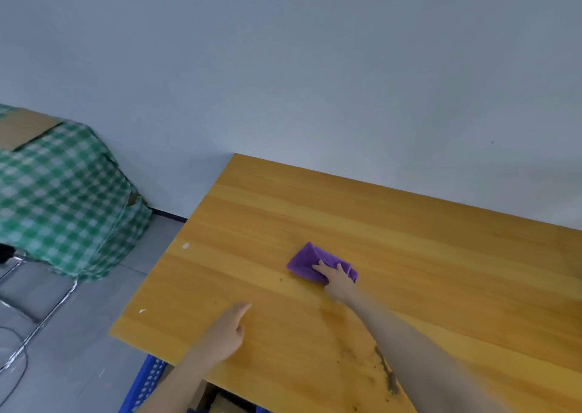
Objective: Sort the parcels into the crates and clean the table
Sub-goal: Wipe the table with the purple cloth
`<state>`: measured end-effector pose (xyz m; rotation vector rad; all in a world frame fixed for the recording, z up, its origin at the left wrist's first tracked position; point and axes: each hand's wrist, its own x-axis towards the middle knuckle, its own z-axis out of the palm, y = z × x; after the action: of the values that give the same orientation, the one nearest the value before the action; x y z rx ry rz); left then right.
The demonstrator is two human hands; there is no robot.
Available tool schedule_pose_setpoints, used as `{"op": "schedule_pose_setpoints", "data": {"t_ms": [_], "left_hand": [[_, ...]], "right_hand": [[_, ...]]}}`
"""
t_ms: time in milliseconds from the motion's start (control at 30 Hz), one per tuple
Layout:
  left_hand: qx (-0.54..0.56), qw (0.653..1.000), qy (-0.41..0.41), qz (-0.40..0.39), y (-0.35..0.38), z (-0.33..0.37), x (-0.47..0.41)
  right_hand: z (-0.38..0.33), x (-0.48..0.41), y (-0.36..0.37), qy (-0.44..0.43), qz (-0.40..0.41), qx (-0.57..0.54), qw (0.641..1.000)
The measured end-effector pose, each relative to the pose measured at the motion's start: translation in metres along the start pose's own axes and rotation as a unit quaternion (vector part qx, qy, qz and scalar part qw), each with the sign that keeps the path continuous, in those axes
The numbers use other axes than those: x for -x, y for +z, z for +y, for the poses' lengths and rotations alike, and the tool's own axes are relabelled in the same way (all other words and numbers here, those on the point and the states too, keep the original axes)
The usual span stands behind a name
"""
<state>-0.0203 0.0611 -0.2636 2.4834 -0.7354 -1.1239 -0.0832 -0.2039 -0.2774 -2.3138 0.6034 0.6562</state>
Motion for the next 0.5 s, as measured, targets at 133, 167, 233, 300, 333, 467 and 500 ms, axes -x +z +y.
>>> {"op": "schedule_pose_setpoints", "data": {"t_ms": [133, 167, 233, 300, 333, 467, 500], "left_hand": [[0.043, 0.998, -0.025, 0.039, 0.001, -0.018, 0.009], [0.047, 0.997, -0.033, 0.054, 0.000, -0.024, 0.014], [0.050, 0.994, -0.056, 0.075, 0.000, -0.032, 0.020], [0.046, 0.992, -0.072, 0.089, 0.001, -0.041, 0.027], [0.042, 0.992, -0.072, 0.092, 0.002, -0.046, 0.031], [0.047, 0.993, -0.062, 0.085, 0.001, -0.059, 0.043], [0.046, 0.993, -0.060, 0.087, 0.000, -0.061, 0.045]], "right_hand": [[-0.055, -0.016, 0.029, -0.109, -0.062, 0.058, 0.990], [-0.066, -0.015, 0.038, -0.143, -0.081, 0.077, 0.983], [-0.072, -0.011, 0.049, -0.190, -0.115, 0.118, 0.968], [-0.064, -0.005, 0.050, -0.205, -0.151, 0.127, 0.959], [-0.058, 0.001, 0.047, -0.206, -0.169, 0.118, 0.957], [-0.021, 0.035, 0.031, -0.151, -0.241, 0.083, 0.955], [-0.009, 0.043, 0.026, -0.125, -0.253, 0.076, 0.956]]}}
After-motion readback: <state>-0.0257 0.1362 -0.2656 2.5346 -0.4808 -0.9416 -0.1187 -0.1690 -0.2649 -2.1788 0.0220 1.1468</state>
